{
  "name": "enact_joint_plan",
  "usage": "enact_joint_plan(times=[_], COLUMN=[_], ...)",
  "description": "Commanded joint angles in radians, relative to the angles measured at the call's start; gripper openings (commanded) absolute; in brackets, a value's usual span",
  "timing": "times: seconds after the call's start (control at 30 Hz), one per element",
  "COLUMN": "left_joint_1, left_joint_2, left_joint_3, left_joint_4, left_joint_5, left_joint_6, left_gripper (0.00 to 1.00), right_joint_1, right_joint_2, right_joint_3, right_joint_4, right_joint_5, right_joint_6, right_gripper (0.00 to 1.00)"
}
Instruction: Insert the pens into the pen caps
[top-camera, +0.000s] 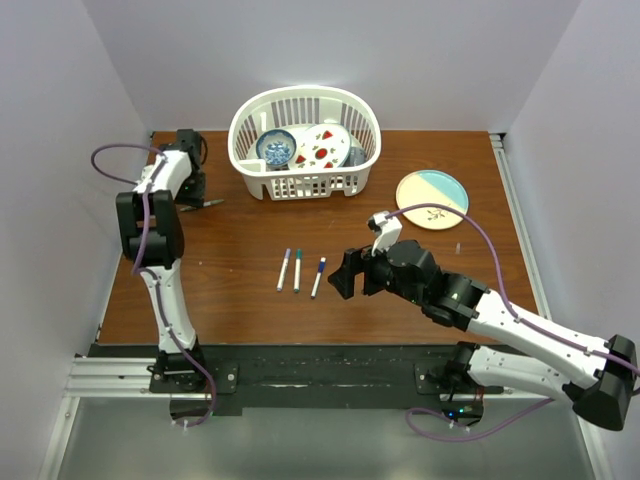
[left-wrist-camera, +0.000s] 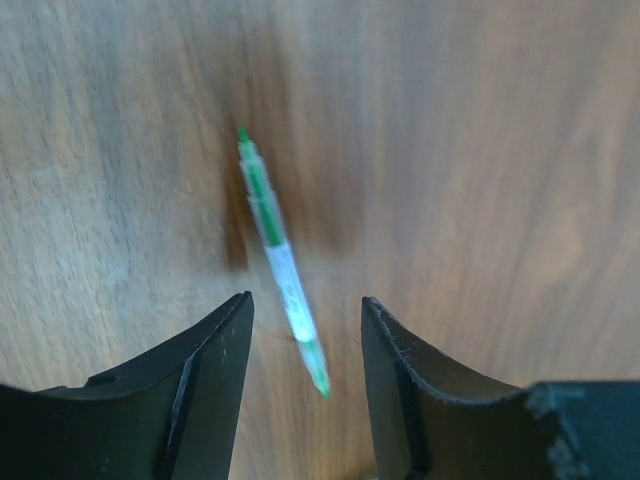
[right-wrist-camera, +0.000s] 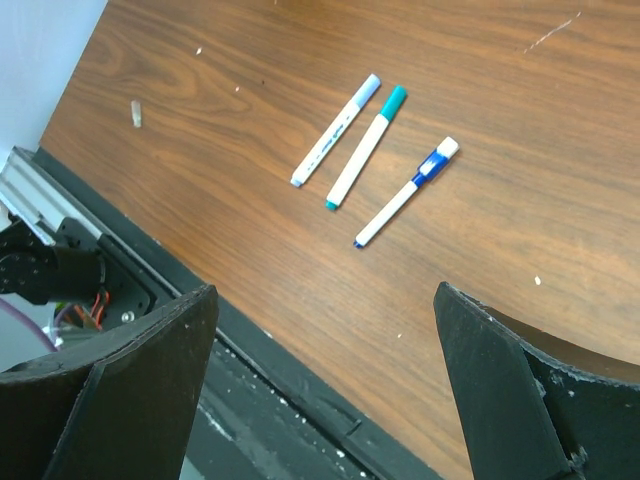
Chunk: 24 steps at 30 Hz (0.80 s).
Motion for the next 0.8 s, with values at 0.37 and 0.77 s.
enact_joint_plan(times=[0.37,0.77], left_joint_1=[0.011,0.011], left_joint_2=[0.067,-0.164], left_joint_3=[0.038,-0.319], left_joint_4=[-0.173,-0.064], left_joint_5=[0.037,0.111], left_joint_6=[-0.065,0.018], left_gripper=[0.37,0.0], right_joint_1=[0.0,0.0], right_joint_2=[-0.021,-0.15], right_joint_3=[0.041,0.024], right_joint_4=[0.032,-0.022], right_joint_5=[0.049,0.031], right_joint_6=[-0.012,0.041], right_gripper=[0.93,0.93])
